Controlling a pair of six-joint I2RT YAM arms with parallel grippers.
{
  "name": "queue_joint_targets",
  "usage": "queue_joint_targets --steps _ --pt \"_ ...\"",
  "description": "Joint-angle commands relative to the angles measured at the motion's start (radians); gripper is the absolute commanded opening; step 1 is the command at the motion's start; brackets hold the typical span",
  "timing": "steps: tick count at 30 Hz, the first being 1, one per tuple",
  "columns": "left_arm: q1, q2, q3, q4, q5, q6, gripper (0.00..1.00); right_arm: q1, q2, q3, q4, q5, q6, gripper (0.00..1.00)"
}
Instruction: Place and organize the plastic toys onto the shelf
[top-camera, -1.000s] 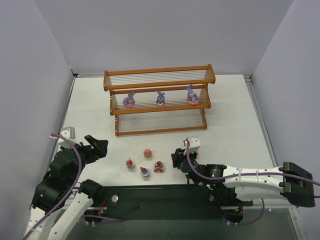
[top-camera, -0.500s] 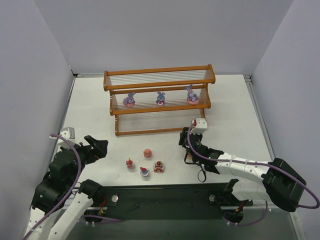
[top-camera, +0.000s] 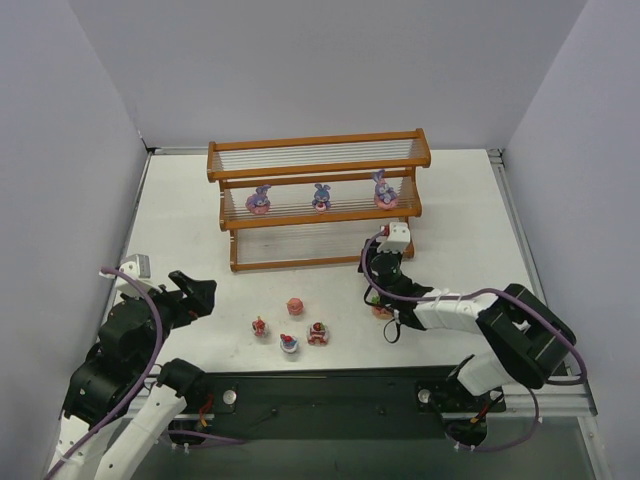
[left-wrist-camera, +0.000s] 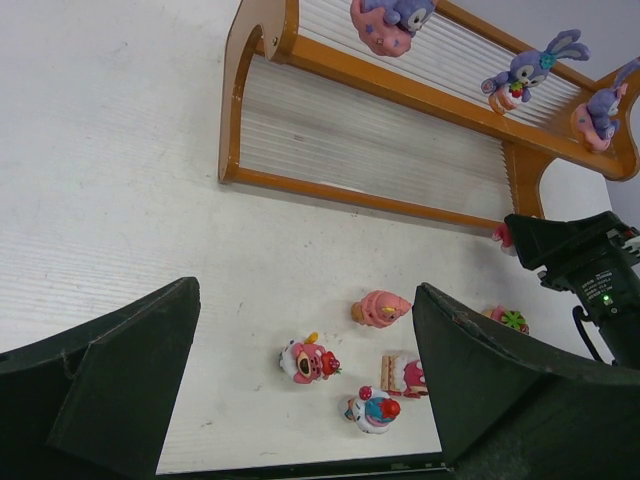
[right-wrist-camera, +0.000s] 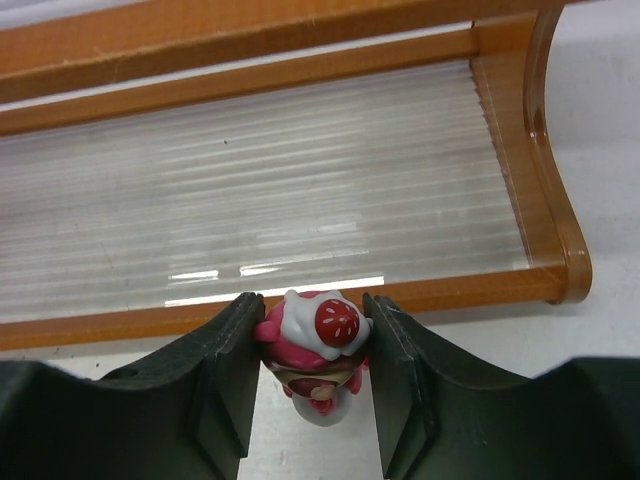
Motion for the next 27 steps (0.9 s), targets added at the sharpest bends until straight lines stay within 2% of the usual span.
queue_joint_targets --steps 1,9,15,27 --pt "-0.006 0.006 0.003 0.028 -0.014 0.003 0.97 -0.022 0.044 0.062 0.186 -0.007 -0.048 0.00" --pt "-0.007 0.007 0.005 0.024 -0.018 -0.001 0.97 -0.029 0.148 0.044 0.388 0.022 -0.103 0.00" --pt "-0.009 0.006 0.008 0.019 -0.024 -0.004 0.97 -0.043 0.214 0.038 0.477 0.034 -0.111 0.00" --pt "-0.016 0.006 0.009 0.013 -0.034 -0.010 0.97 -0.104 0.268 0.041 0.491 -0.002 -0.042 0.00"
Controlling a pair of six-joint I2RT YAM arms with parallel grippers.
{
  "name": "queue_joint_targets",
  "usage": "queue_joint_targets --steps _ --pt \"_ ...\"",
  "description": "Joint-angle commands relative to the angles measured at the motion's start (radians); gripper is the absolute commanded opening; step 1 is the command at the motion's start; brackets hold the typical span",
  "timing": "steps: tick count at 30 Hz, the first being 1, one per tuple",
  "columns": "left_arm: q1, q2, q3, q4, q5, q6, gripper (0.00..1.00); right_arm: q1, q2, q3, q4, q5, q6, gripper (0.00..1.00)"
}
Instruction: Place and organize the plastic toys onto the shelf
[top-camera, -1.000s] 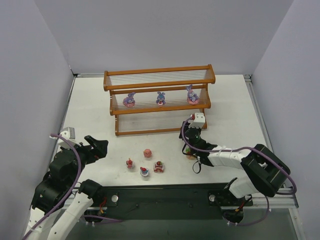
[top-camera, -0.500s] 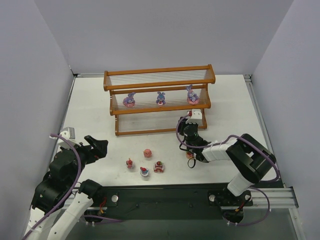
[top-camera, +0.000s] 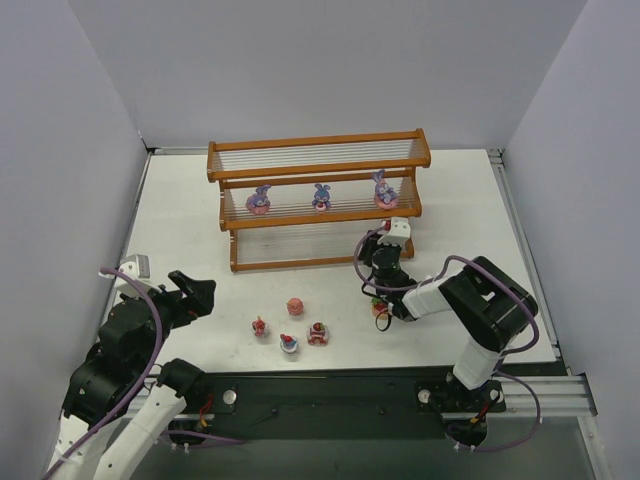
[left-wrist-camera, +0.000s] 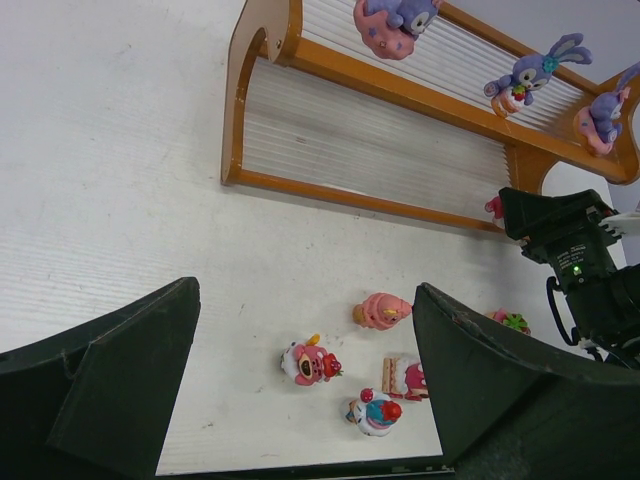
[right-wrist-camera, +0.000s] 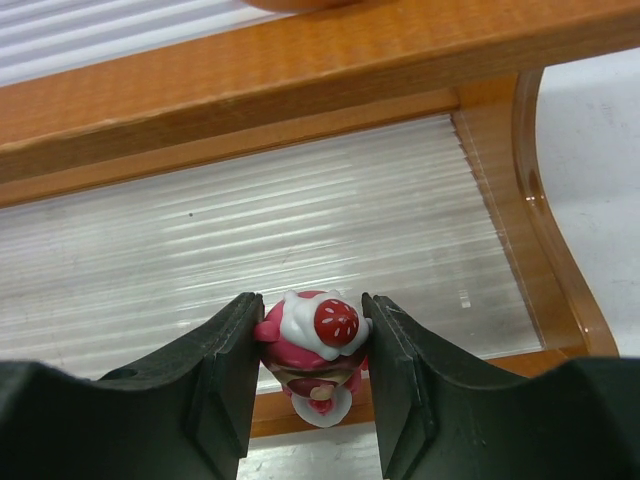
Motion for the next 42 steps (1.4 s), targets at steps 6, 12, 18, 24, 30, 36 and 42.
queue_joint_targets --steps 6,12,18,24,30,36,42 --pt "-0.010 0.005 0.008 0.009 -0.022 -0.011 0.97 -0.032 -0.016 0.040 0.004 -0.015 0.082 0.00" --pt "-0.019 0.001 0.020 -0.011 -0.018 -0.021 0.97 -0.036 -0.011 0.075 -0.072 -0.027 0.113 0.00" --pt "-0.019 0.004 0.017 -0.006 -0.016 -0.021 0.97 -0.042 -0.005 0.120 -0.142 -0.024 0.139 0.00" --pt "-0.019 0.005 0.022 -0.006 -0.021 -0.018 0.97 -0.044 -0.010 0.172 -0.286 0.014 0.163 0.01" --pt "-0.019 0.015 0.026 -0.009 -0.021 -0.018 0.97 -0.044 0.007 0.216 -0.398 0.034 0.197 0.03" --pt "-0.019 0.013 0.029 -0.012 -0.021 -0.020 0.97 -0.045 0.017 0.204 -0.391 0.031 0.203 0.04" --pt "-0.019 0.015 0.028 -0.014 -0.021 -0.020 0.97 -0.058 0.029 0.210 -0.395 0.008 0.195 0.06"
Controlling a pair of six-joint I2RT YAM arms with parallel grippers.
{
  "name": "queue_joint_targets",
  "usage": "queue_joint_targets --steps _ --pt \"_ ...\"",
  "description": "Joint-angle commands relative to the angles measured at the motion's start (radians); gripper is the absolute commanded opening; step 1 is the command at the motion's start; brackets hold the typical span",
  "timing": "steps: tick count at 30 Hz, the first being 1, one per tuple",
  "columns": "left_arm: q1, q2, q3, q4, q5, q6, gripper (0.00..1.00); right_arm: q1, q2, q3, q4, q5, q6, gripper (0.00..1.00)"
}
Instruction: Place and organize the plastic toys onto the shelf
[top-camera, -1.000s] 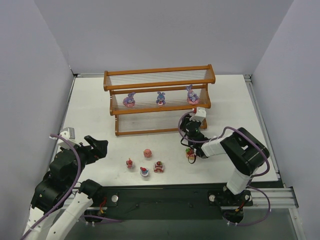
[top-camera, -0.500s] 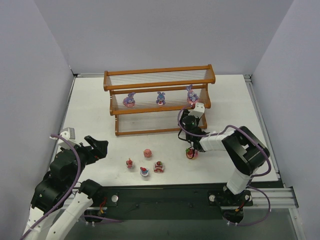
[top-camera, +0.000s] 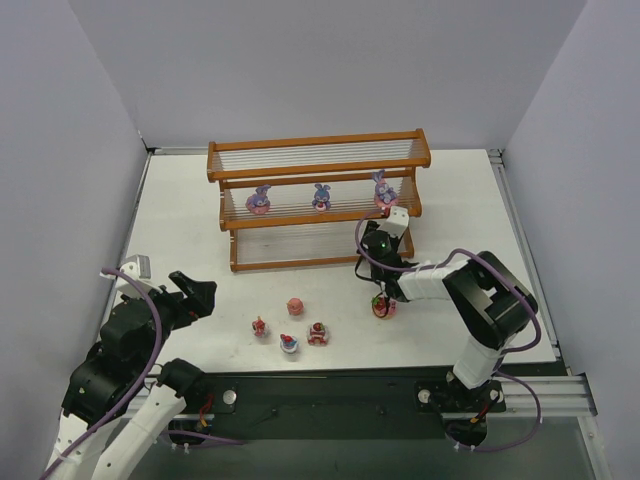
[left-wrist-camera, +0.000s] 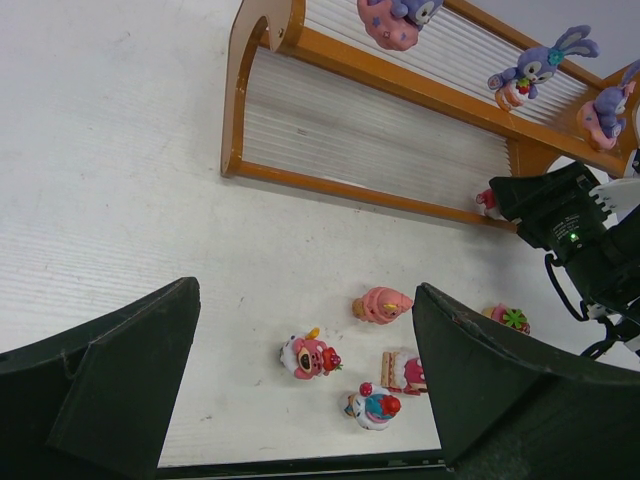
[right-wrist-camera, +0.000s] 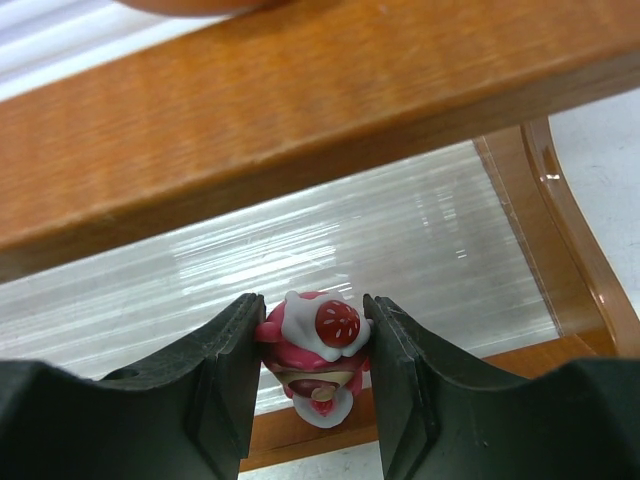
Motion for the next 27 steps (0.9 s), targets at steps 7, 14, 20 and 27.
queue_joint_targets --steps 7,14,20,27 --pt "-0.004 0.009 0.029 0.000 -0.012 -0.002 0.97 -0.037 0.022 0.039 -0.015 0.008 0.002 0.11" --pt "-0.004 0.012 0.029 0.000 -0.015 -0.004 0.97 -0.060 0.028 0.045 -0.029 -0.034 -0.023 0.17" --pt "-0.004 0.018 0.029 -0.001 -0.016 -0.005 0.97 -0.063 0.030 0.056 -0.044 -0.043 -0.031 0.32" --pt "-0.004 0.023 0.026 -0.001 -0.019 -0.005 0.97 -0.063 0.014 0.042 -0.032 -0.046 -0.027 0.51"
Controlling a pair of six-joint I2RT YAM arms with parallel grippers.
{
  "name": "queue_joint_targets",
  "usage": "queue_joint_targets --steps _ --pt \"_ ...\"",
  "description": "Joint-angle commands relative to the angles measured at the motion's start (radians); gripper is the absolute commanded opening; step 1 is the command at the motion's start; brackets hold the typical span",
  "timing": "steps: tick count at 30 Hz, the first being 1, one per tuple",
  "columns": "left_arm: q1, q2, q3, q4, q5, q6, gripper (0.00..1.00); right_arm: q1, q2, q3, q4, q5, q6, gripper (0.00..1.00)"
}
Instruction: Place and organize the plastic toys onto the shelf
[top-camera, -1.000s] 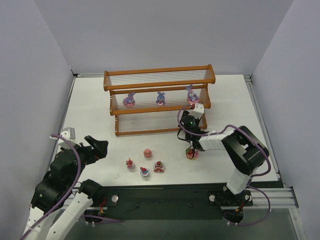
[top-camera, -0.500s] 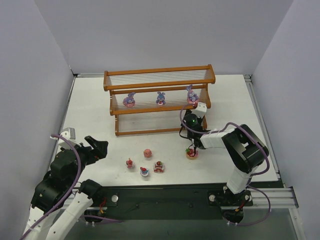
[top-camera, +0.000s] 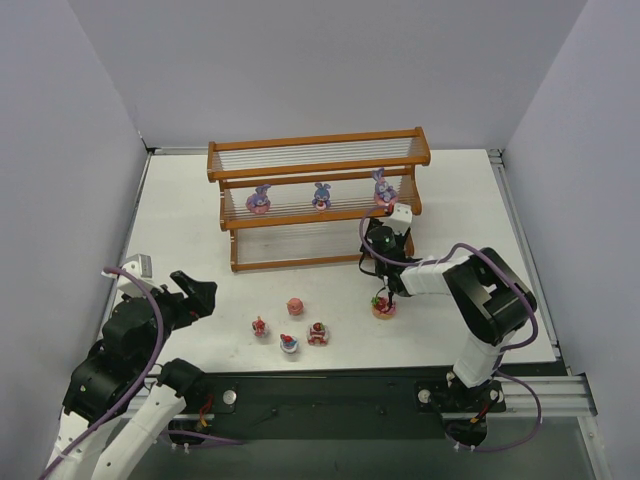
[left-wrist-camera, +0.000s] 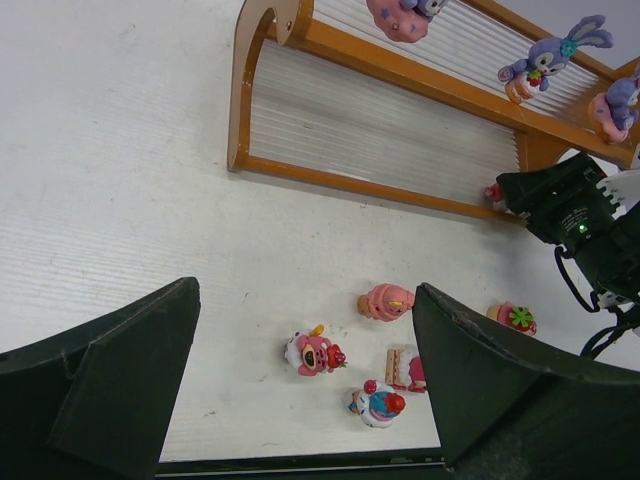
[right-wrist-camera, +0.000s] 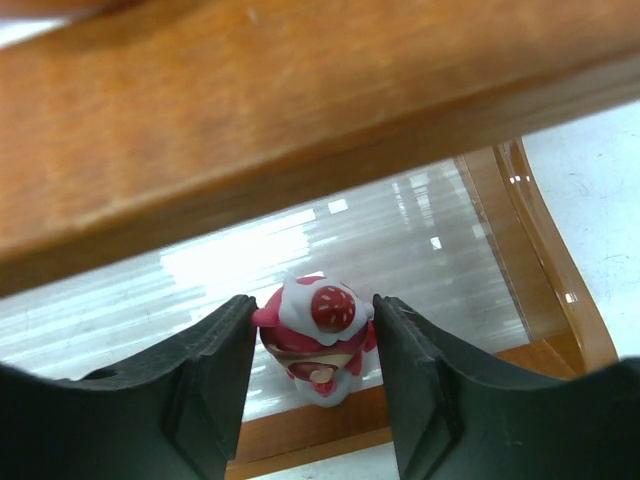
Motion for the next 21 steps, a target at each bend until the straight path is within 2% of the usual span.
queue_joint_targets --steps 1,6,13,21 --pt "-0.004 0.014 0.027 0.009 -0.016 -0.002 0.97 -0.006 -0.013 0.018 0.003 -0.008 -0.006 0.52" --pt "-0.004 0.014 0.026 0.007 -0.019 -0.005 0.97 -0.005 -0.034 -0.006 0.032 -0.011 -0.012 0.59" --pt "-0.004 0.011 0.026 0.007 -0.022 -0.007 0.97 0.003 -0.076 -0.028 0.046 -0.007 -0.025 0.63" --pt "-0.005 0.001 0.023 0.004 -0.022 -0.016 0.97 0.020 -0.203 -0.123 0.078 -0.068 -0.067 0.70"
